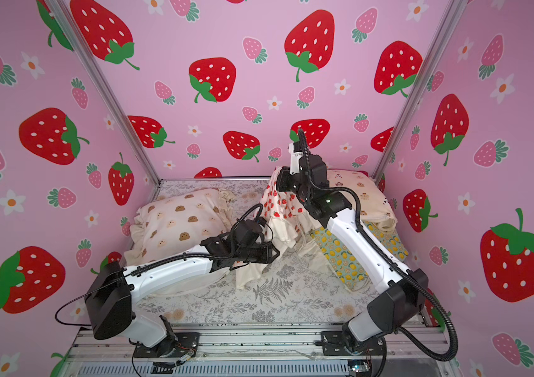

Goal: Zip up pillowcases
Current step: Adjust the pillowcase at the center of the board.

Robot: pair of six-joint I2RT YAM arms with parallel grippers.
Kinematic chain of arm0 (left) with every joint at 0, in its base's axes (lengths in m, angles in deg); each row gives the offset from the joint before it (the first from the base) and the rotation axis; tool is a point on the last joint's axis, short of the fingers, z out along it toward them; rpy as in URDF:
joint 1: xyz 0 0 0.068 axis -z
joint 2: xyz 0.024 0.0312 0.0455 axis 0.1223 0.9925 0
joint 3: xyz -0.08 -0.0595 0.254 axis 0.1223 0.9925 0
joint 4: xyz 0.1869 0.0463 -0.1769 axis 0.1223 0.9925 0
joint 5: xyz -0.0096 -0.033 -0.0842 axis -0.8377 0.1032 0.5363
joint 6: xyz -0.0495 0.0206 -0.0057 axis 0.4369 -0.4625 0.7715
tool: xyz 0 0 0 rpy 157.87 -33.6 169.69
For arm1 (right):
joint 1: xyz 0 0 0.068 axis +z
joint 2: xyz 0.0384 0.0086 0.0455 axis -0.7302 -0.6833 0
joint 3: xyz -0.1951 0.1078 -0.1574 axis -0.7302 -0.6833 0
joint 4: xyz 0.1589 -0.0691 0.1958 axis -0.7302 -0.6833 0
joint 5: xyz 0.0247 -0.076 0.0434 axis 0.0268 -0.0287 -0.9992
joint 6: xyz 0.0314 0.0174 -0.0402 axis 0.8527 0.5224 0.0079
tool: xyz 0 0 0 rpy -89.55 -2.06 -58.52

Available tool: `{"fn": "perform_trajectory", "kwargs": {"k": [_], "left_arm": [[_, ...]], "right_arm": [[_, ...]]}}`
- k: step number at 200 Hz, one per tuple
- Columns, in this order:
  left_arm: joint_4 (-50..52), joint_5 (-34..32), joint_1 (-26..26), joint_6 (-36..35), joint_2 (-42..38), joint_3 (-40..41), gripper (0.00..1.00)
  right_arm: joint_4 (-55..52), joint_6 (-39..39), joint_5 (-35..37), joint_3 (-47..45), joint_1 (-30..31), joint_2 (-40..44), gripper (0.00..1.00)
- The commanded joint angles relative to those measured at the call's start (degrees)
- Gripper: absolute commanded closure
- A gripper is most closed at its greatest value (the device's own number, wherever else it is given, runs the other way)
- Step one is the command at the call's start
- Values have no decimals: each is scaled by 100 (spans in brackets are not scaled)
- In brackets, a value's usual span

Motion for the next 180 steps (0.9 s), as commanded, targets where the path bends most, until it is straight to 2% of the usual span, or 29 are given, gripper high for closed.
{"fn": "perform_trajectory", "kwargs": {"k": [1, 21, 40, 55, 76, 103, 122, 148, 180], "left_arm": [[-189, -262, -108, -207, 353, -555, 57], [-244, -301, -147, -466, 859, -1365, 57], [-14, -355, -212, -653, 1473, -2318, 58], [79, -437, -333, -638, 1924, -2857, 59], [-120, -84, -704, -299, 2436, -3165, 60], [114, -209, -945, -431, 2712, -3298, 60], [269, -126, -1007, -358, 2502, -2934, 59], [-450, 340, -941, -74, 1363, -1467, 53], [-187, 422, -886, -13, 4, -431, 49]], "right_arm": [[380, -416, 166, 454, -147, 340, 100], [187, -477, -7, 674, -490, 468, 100], [140, -764, 302, 432, -780, 762, 100], [68, -709, 449, 101, -1186, 941, 100], [-72, -86, 88, -422, -1859, 701, 100], [19, 52, 127, -1046, -1907, 86, 100], [100, 59, 68, -1362, -1775, -268, 100], [107, -77, 146, -1674, -1605, -238, 100], [-353, -526, 292, -1876, -1377, 12, 82]]}}
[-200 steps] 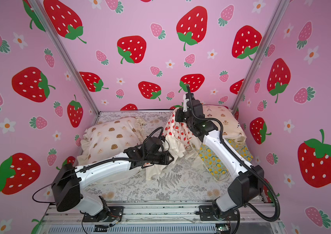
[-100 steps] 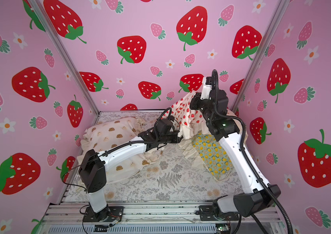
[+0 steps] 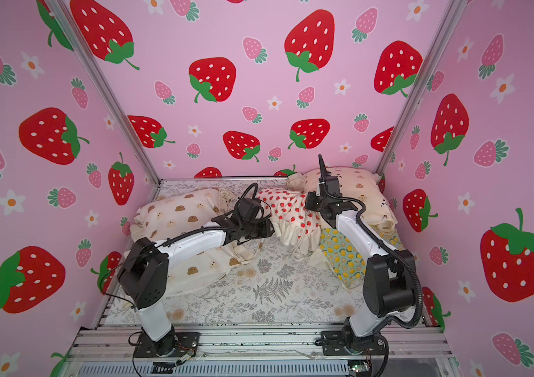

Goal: Zip up pillowcases
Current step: Adjust the pillowcase at the center of the board.

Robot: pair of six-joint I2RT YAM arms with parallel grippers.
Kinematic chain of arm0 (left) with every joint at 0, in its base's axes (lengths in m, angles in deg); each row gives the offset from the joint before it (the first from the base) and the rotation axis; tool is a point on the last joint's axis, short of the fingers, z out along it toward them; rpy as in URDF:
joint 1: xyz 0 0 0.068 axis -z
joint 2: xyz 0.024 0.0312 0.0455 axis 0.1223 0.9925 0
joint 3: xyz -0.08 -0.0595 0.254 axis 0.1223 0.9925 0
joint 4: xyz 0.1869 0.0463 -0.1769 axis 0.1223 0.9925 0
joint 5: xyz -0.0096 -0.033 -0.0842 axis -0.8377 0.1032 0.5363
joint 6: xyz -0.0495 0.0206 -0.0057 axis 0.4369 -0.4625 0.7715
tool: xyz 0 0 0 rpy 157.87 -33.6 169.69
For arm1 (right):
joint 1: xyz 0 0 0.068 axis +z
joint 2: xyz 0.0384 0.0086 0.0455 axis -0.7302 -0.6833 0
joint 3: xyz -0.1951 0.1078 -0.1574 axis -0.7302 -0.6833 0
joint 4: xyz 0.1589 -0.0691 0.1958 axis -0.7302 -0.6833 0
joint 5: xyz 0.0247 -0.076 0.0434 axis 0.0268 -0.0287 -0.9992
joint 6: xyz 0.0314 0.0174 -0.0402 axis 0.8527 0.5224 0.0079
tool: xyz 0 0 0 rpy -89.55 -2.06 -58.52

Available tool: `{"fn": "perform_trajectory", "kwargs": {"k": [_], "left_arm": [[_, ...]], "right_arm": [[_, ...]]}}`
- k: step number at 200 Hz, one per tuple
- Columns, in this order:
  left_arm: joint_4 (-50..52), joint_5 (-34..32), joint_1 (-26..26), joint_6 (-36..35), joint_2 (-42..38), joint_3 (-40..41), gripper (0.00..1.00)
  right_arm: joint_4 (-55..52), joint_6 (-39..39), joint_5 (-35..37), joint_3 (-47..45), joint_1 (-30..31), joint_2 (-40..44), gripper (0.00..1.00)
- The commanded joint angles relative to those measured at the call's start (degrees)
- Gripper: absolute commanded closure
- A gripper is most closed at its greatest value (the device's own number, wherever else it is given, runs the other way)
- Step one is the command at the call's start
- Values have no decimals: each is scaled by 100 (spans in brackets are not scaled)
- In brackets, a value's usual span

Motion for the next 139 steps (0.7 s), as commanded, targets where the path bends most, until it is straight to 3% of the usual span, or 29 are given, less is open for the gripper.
{"fn": "perform_trajectory", "kwargs": {"k": [1, 19, 39, 78, 112, 139], "left_arm": [[-198, 200, 79, 101, -1101, 519, 49], [119, 55, 86, 38, -1768, 840, 48], [754, -534, 53, 104, -2324, 1018, 48], [1851, -1501, -219, 357, -3562, 1515, 43], [2840, -1944, -814, 413, -4400, 1741, 37], [3570, -2118, -1674, 452, -4917, 1795, 34]], "right_arm": [[-89, -314, 158, -20, 151, 530, 81], [-102, -479, 244, -300, 325, 981, 65], [-567, -589, 381, -273, 476, 1321, 50], [-1710, -563, 1262, -149, 817, 1952, 21], [-2528, -425, 1600, 188, 1248, 2225, 11], [-2962, -290, 1773, 521, 1924, 2034, 6]]}}
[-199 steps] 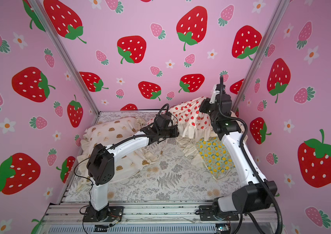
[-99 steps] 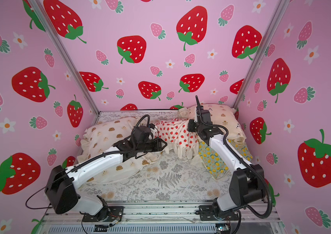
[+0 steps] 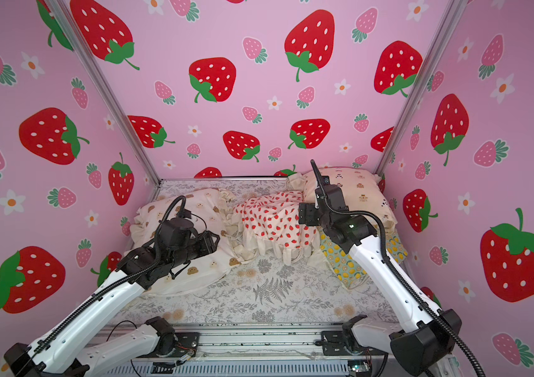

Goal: Zip up pillowcases
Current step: Adjust the pillowcase at the center of the board.

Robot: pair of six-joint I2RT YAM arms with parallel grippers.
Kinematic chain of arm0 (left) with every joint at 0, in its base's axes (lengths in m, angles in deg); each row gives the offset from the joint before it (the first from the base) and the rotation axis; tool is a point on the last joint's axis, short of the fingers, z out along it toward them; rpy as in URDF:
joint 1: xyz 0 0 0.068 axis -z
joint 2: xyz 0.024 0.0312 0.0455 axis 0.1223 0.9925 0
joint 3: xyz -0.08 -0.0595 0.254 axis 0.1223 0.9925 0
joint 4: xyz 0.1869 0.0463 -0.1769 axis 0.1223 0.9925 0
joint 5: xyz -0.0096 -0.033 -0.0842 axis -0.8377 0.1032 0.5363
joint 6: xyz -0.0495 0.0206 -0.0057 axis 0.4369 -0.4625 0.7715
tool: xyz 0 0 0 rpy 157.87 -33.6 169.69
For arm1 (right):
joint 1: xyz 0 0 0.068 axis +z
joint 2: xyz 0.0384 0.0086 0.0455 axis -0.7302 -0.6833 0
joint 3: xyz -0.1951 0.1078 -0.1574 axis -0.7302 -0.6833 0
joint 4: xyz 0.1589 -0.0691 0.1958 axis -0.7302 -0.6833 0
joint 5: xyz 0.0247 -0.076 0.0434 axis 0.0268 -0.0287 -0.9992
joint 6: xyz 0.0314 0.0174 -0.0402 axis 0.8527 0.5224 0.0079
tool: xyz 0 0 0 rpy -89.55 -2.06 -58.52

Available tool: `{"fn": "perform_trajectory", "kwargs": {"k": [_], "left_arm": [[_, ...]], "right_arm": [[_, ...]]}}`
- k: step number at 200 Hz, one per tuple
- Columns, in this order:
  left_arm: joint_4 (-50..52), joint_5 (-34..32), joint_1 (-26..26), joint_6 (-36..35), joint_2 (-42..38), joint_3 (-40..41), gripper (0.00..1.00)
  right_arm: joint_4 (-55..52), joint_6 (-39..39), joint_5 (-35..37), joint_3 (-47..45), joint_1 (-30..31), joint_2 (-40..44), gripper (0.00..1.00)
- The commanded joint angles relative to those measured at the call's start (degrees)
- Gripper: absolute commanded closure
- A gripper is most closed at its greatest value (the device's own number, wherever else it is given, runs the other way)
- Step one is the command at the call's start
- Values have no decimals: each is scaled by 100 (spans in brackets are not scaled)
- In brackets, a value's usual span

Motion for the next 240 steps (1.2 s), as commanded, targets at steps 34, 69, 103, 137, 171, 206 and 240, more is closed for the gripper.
{"fn": "perform_trajectory", "kwargs": {"k": [34, 69, 103, 137, 171, 206, 240], "left_arm": [[1369, -55, -2048, -136, -679, 252, 27], [1431, 482, -3508, -233, -768, 564, 23], [1203, 1467, -4747, -347, -741, 896, 21], [946, 1724, -4921, -320, -507, 1107, 22], [764, 1695, -4921, -186, -653, 1347, 22], [647, 1712, -4929, -80, -643, 1522, 22], [582, 1742, -4938, -155, -525, 1570, 22]], "right_arm": [[-1104, 281, 680, 727, 1314, -642, 6], [-146, 655, -329, 656, 2083, -1398, 8], [481, 1001, -679, 936, 2810, -2620, 17], [701, 1014, -614, 1354, 3060, -3767, 25], [286, 899, -525, 2013, 3158, -4413, 29], [398, 941, -587, 2029, 3030, -4708, 32], [402, 823, -760, 2168, 2902, -5164, 36]]}}
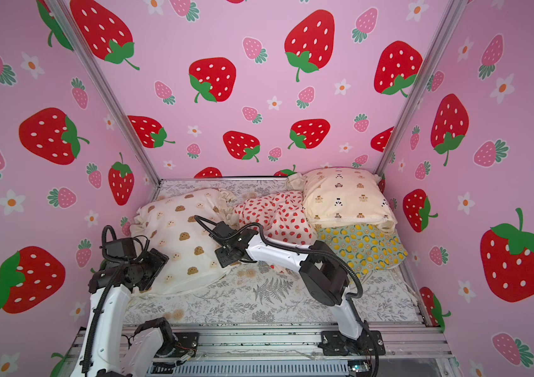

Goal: Zip up pillowcases
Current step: Adjust the pillowcase at the center of the board.

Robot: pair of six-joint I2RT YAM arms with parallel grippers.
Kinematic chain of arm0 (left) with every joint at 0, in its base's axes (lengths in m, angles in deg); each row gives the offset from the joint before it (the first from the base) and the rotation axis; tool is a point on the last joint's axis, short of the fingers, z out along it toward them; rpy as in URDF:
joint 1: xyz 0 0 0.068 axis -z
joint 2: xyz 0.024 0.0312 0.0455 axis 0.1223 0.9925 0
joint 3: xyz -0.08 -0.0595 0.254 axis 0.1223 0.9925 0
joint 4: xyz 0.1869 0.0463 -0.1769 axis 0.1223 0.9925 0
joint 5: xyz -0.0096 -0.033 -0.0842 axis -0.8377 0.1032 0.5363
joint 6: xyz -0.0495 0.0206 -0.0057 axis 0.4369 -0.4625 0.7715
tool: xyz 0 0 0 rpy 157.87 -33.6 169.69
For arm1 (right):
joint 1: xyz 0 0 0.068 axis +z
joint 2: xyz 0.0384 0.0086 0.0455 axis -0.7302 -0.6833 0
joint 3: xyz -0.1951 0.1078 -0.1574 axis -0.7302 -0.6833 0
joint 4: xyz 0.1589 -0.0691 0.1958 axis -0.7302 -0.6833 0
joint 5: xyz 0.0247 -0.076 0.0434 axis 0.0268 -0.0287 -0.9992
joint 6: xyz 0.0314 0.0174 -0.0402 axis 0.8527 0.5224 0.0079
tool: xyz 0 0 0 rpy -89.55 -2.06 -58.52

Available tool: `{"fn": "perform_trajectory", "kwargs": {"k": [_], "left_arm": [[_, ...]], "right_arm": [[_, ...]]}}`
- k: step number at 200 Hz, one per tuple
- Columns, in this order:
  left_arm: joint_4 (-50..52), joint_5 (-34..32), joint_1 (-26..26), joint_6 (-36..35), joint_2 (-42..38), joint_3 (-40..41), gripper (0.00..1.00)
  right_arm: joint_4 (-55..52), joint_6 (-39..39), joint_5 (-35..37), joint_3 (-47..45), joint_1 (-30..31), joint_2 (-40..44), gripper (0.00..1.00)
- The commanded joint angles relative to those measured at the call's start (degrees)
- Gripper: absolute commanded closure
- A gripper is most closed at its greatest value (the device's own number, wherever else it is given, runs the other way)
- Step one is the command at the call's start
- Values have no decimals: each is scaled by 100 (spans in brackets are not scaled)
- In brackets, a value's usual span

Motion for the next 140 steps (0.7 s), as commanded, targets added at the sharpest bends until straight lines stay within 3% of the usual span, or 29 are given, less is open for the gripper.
{"fn": "perform_trajectory", "kwargs": {"k": [1, 72, 140], "left_arm": [[-37, 15, -42, -3, 83, 15, 22], [-122, 11, -42, 28, 152, 106, 23], [-170, 133, -42, 27, 232, 211, 23]], "right_arm": [[-79, -27, -105, 61, -99, -303, 36], [539, -124, -509, 130, -143, -850, 47], [577, -468, -140, 320, -180, -619, 88]]}}
